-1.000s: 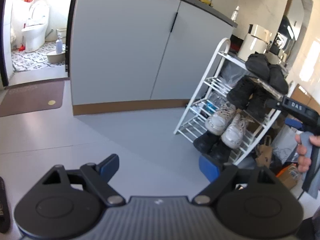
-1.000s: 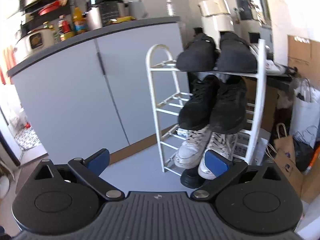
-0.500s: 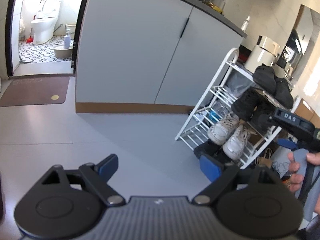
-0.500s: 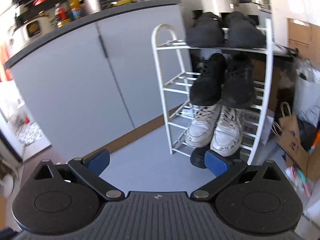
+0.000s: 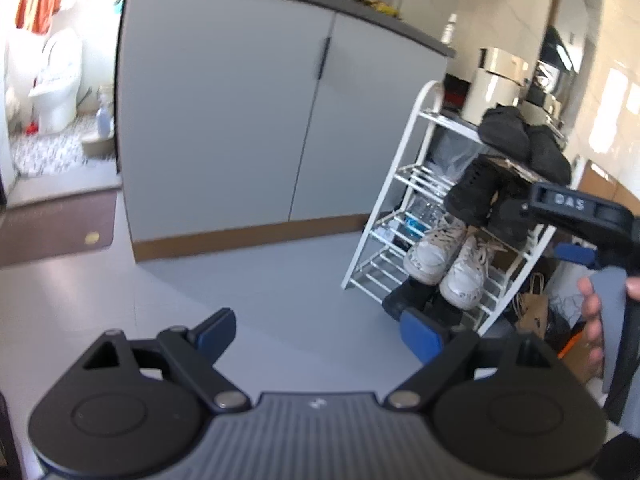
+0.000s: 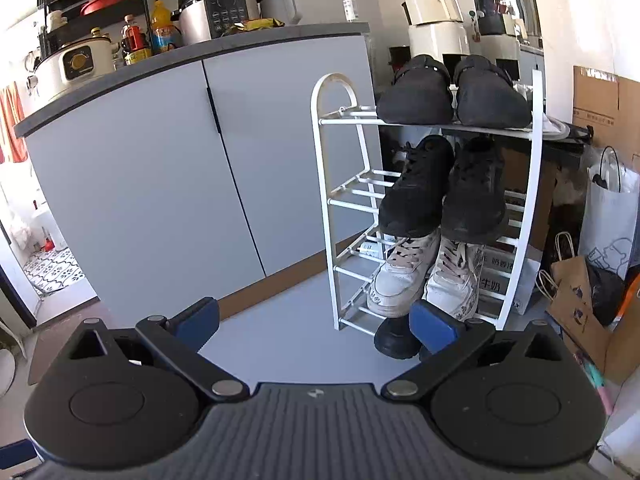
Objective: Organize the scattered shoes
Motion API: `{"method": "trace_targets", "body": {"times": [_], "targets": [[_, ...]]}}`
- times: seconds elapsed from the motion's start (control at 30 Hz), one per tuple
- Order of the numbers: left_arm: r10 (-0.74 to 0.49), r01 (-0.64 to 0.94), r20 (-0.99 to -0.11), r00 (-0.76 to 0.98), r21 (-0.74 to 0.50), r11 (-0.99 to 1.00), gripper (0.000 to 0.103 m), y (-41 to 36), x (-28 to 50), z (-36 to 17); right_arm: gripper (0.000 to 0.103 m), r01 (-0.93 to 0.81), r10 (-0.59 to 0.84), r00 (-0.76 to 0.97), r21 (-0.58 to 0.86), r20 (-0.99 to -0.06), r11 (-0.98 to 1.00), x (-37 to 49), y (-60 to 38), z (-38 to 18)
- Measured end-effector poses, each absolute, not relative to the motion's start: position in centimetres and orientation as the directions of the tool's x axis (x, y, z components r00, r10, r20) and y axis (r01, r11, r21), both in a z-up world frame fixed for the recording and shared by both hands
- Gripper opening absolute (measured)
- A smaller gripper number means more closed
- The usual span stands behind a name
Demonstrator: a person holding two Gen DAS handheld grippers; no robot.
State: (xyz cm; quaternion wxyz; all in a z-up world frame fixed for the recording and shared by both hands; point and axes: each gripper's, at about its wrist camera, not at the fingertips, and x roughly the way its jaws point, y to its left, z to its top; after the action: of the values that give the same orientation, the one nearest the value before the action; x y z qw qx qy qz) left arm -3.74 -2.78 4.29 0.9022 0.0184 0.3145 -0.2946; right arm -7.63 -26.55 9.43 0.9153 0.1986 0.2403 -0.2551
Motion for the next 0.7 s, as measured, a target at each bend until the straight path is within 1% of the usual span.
{"method": "trace_targets", "body": {"times": [0.13,0.23,0.3,0.4,0.57,0.7], "targets": [[-0.54,0.56,-0.55,0.637,-0.151,0.814,0.097,-3.1,-4.3,4.6,0.103,0.587,-0.366,0.742,0.282,-0.561,0.759,-7.4,-27.5,9.6],[-0.534,0.554,-0.55,0.642,-0.148,0.819,0.101,-3.1,-4.4,4.5,0.103,0.579,-0.351,0.739,0.276,-0.575,0.767,-7.0,-27.3,9.4],[-0.524,0.548,-0.55,0.65,-0.139,0.825,0.102,-2.9,-4.4,4.6,0.103,0.576,-0.343,0.735,0.273,-0.585,0.77,-6.7,-27.2,9.3],[-0.515,0.538,-0.551,0.657,-0.137,0.832,0.102,-2.5,-4.4,4.6,0.103,0.578,-0.334,0.726,0.271,-0.601,0.77,-6.5,-27.0,9.0],[-0.524,0.522,-0.545,0.655,-0.176,0.835,0.102,-1.4,-4.4,4.9,0.103,0.579,-0.32,0.718,0.276,-0.618,0.767,-6.7,-26.7,8.6],[-0.519,0.526,-0.549,0.655,-0.162,0.835,0.103,-1.0,-4.6,5.2,0.103,0.581,-0.323,0.715,0.27,-0.62,0.768,-6.9,-26.2,8.5]]}}
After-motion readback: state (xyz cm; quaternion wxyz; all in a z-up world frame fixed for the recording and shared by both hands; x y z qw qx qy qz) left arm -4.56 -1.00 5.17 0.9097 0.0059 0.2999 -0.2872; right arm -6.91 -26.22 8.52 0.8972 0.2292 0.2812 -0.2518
